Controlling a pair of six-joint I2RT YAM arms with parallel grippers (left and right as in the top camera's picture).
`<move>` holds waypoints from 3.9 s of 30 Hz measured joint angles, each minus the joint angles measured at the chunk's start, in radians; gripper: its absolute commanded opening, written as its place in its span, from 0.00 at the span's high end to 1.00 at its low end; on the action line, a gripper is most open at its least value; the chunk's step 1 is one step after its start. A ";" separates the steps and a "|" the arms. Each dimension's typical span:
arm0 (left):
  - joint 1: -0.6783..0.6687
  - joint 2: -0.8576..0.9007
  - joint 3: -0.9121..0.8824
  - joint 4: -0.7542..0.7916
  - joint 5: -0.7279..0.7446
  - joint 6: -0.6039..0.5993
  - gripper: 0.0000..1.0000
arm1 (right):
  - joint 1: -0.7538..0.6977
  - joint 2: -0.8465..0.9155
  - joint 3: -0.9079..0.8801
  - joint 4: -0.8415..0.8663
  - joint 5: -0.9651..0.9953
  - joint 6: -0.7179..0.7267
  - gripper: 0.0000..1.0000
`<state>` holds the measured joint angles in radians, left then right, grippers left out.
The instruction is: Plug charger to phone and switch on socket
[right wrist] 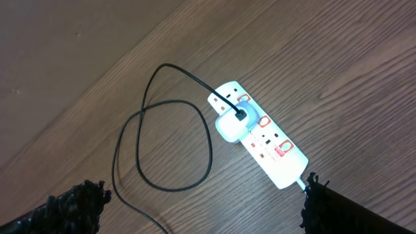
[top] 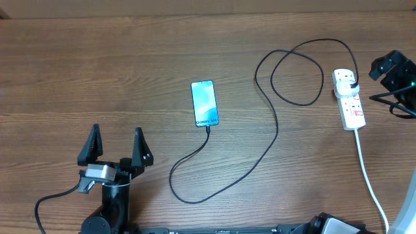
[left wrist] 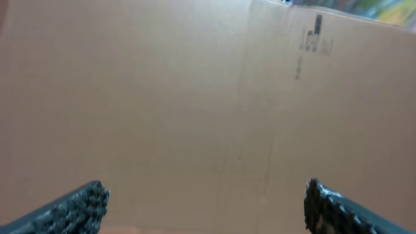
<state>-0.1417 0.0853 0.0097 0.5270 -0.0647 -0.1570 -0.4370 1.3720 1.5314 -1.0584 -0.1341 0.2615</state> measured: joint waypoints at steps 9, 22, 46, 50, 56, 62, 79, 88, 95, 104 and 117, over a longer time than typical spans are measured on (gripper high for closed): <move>0.013 -0.071 -0.002 -0.216 0.000 0.000 0.00 | 0.000 0.000 0.000 0.000 0.000 0.000 0.00; 0.013 -0.073 -0.002 -0.603 0.018 0.067 0.00 | 0.000 0.000 0.000 0.000 0.000 0.000 0.00; 0.173 -0.073 -0.002 -0.605 0.027 0.213 0.00 | 0.000 0.000 0.000 0.000 0.000 0.000 0.00; 0.173 -0.073 -0.002 -0.605 0.027 0.213 0.01 | 0.000 0.000 0.000 0.000 0.000 0.000 0.00; 0.173 -0.073 -0.002 -0.605 0.027 0.213 0.00 | 0.000 0.000 0.000 0.000 0.000 0.000 0.00; 0.173 -0.073 -0.002 -0.605 0.027 0.213 0.00 | 0.000 0.000 0.000 0.000 0.000 0.000 0.00; 0.173 -0.073 -0.002 -0.605 0.027 0.213 0.00 | 0.000 0.000 0.000 0.000 0.000 0.000 0.00; 0.173 -0.073 -0.002 -0.605 0.027 0.213 0.00 | 0.000 0.000 0.000 0.000 0.000 0.000 0.00; 0.173 -0.073 -0.002 -0.605 0.027 0.213 0.00 | 0.000 -0.034 0.000 0.000 0.000 0.000 0.00; 0.173 -0.073 -0.002 -0.605 0.027 0.213 0.00 | 0.000 -0.280 0.000 0.000 0.000 0.000 0.00; 0.173 -0.073 -0.002 -0.605 0.027 0.213 0.00 | 0.002 -0.536 -0.084 0.035 0.000 0.000 0.00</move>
<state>0.0311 0.0120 0.0082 -0.0776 -0.0376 0.0559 -0.4355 0.8356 1.4471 -1.0229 -0.1341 0.2619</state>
